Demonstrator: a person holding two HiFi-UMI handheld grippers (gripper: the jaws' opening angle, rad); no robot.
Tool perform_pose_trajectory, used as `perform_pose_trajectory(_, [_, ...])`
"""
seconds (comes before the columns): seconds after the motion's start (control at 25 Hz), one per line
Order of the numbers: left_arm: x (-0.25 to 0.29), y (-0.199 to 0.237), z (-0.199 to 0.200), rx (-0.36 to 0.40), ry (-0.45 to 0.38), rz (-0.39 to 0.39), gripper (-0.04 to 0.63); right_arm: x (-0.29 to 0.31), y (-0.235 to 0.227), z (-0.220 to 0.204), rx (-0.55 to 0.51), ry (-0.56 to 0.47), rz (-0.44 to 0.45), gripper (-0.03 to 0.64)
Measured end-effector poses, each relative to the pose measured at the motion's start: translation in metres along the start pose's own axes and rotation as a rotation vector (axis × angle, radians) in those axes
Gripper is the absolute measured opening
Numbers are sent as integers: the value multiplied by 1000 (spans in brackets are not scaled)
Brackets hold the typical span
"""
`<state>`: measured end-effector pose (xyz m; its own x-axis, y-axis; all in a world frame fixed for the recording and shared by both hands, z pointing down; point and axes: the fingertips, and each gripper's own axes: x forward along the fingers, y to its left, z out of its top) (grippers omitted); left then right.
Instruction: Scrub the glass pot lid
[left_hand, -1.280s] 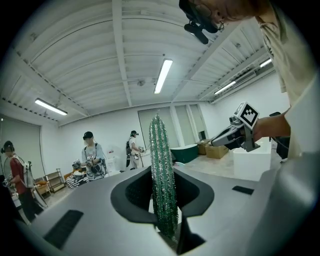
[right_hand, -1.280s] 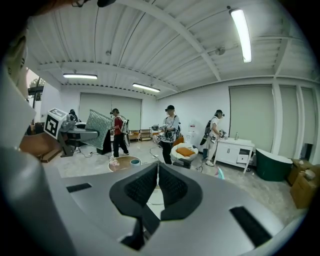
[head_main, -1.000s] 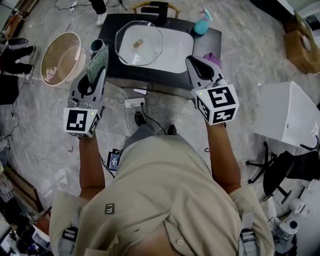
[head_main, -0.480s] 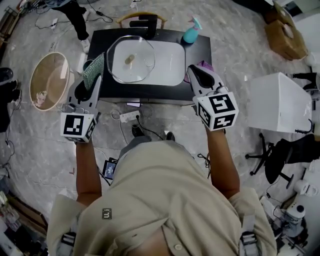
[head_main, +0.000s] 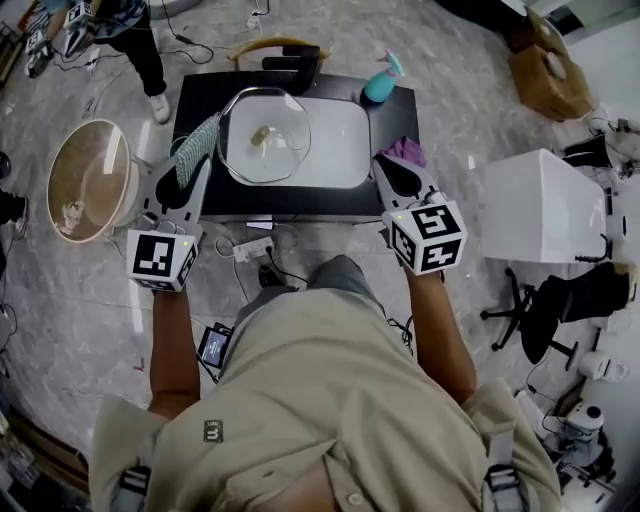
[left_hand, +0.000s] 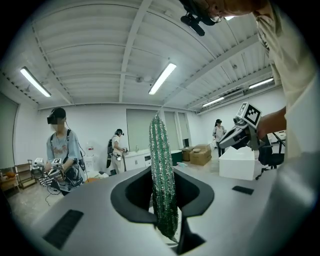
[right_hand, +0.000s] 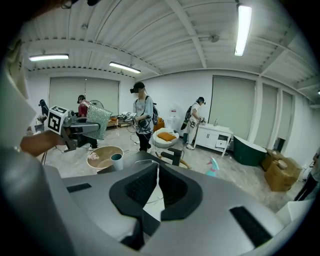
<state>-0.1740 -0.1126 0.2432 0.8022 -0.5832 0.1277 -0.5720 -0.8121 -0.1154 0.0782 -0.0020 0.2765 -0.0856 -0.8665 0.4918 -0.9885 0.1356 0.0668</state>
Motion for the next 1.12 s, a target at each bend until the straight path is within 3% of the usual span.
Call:
perform_pose_trajectory(0.28, [22,17,-15,-4,12,41,87,47,-2,20,-65,18,66,28])
perform_pose_trajectory(0.52, [26,28,-32,-2,70,179,87,105,8,29,-124,-10,212,28])
perform_pose_trajectory(0.88, [73,19,-81,12,216,241,87,162,-9,29,-194,18,344,28])
perform_pose_trajectory(1.12, [112,33,-98,21,271,281,87,192,-35,31,-206,20,374,28])
